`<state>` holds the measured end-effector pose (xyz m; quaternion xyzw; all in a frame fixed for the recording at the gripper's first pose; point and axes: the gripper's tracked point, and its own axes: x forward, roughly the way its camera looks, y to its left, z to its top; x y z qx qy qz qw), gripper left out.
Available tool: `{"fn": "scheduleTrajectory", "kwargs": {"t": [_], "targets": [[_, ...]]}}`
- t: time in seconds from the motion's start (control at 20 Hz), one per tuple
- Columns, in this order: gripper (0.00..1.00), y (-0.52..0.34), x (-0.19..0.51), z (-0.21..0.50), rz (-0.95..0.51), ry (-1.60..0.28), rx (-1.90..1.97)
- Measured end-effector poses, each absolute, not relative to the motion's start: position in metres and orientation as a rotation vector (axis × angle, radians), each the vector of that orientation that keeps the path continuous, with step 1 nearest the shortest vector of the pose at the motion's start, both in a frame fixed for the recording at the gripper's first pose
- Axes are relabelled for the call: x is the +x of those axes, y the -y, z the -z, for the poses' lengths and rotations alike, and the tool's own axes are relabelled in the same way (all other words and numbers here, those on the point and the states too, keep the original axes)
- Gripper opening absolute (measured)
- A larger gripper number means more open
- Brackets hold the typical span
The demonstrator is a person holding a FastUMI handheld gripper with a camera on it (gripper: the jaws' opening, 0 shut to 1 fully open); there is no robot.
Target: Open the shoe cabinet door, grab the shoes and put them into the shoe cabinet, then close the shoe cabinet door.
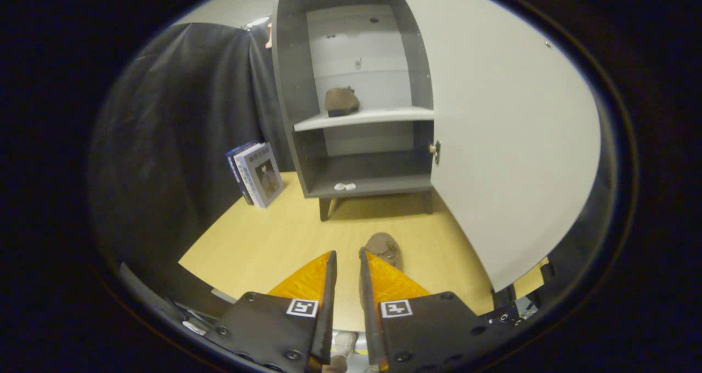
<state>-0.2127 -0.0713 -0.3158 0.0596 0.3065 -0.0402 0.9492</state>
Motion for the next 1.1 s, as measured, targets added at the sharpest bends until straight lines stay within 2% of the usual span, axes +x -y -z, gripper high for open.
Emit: {"fn": "scheduleTrajectory", "kwargs": {"t": [0.55, 0.6, 0.7, 1.1], "targets": [[0.23, 0.075, -0.184, 0.449, 0.182, -0.878, 0.114], [0.3, 0.077, -0.184, 0.456, 0.191, -0.894, 0.123], [0.37, 0.082, -0.182, 0.471, 0.206, -0.936, 0.117], [0.32, 0.076, -0.164, 0.508, 0.177, -1.015, 0.049]]}}
